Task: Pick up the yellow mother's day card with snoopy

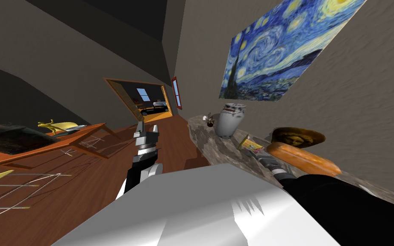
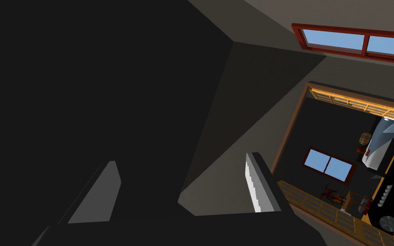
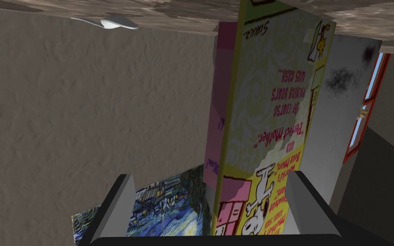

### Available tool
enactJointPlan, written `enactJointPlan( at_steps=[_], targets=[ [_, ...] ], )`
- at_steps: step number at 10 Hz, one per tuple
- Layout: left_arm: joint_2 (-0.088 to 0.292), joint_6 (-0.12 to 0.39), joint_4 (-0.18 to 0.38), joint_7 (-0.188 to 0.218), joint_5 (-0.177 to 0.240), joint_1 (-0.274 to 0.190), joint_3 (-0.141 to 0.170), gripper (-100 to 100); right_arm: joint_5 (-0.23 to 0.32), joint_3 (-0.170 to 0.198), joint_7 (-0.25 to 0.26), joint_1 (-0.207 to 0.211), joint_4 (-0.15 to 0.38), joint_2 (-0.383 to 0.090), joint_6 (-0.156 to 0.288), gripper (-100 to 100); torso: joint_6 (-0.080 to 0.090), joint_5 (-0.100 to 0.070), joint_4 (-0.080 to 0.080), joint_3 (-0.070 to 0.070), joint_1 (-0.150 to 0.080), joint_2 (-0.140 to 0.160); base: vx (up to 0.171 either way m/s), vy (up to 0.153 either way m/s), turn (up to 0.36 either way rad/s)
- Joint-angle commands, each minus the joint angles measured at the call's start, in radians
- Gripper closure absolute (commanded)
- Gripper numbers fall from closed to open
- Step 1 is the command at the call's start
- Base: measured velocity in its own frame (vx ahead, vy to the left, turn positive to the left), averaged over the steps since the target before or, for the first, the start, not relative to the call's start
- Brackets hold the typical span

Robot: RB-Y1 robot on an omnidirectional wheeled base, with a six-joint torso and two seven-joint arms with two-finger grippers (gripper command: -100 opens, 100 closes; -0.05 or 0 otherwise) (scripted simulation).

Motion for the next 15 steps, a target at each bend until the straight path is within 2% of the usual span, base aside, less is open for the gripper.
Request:
enactJointPlan(
  at_steps=[1,2,4,5,6,8,9,10,14,15],
  targets=[
    [0.000,0.000,0.000,0.000,0.000,0.000,0.000,0,-0.002,-0.006,0.002,0.004,0.007,0.001,-0.050,-100,0.000,0.000,0.000,0.000,0.000,0.000,0.071,0.033,0.026],
    [0.000,0.000,0.000,0.000,0.000,0.000,0.000,0,-0.009,-0.036,-0.001,0.034,0.039,-0.003,-0.079,-100,0.000,0.000,0.000,0.001,-0.001,0.002,0.133,0.040,-0.182],
    [0.000,0.000,0.000,0.000,0.000,0.000,0.000,0,-0.009,-0.036,-0.001,0.034,0.039,-0.003,-0.133,-100,0.000,0.000,0.000,-0.001,-0.001,-0.001,0.115,0.033,-0.040],
    [0.000,0.000,0.000,0.000,0.000,0.000,0.000,0,-0.009,-0.036,-0.001,0.034,0.039,-0.003,-0.139,-100,-0.001,0.000,0.000,0.001,-0.002,0.001,0.018,0.009,0.024],
    [0.000,0.000,0.000,0.000,0.000,0.000,0.000,0,-0.016,-0.067,-0.004,0.064,0.070,-0.008,-0.180,-100,0.000,-0.001,0.001,0.003,-0.003,0.005,0.117,0.029,-0.178],
    [0.000,0.000,0.000,0.000,0.000,0.000,0.000,0,-0.016,-0.067,-0.004,0.064,0.070,-0.008,-0.225,-100,0.000,0.000,0.000,0.000,-0.001,0.000,0.107,0.031,-0.049],
    [0.000,0.000,0.000,0.000,0.000,0.000,0.000,0,-0.016,-0.066,-0.001,0.062,0.072,-0.006,-0.209,-100,-0.001,0.000,0.000,0.001,-0.002,0.002,0.021,0.013,0.006],
    [0.000,0.000,0.000,0.000,0.000,0.000,0.000,0,-0.016,-0.066,-0.001,0.062,0.073,-0.007,-0.216,100,0.000,-0.001,0.001,0.003,-0.003,0.005,0.006,0.002,-0.001],
    [0.000,0.000,0.000,0.000,0.000,0.000,0.000,0,-0.016,-0.066,-0.001,0.061,0.072,-0.008,-0.217,100,0.000,-0.002,0.001,0.004,-0.004,0.007,0.001,-0.001,-0.002],
    [0.000,0.000,0.000,0.000,0.000,0.000,0.000,0,-0.016,-0.066,-0.001,0.061,0.072,-0.008,-0.217,0,0.000,-0.002,0.001,0.004,-0.004,0.007,0.000,0.000,0.000]
  ],
)
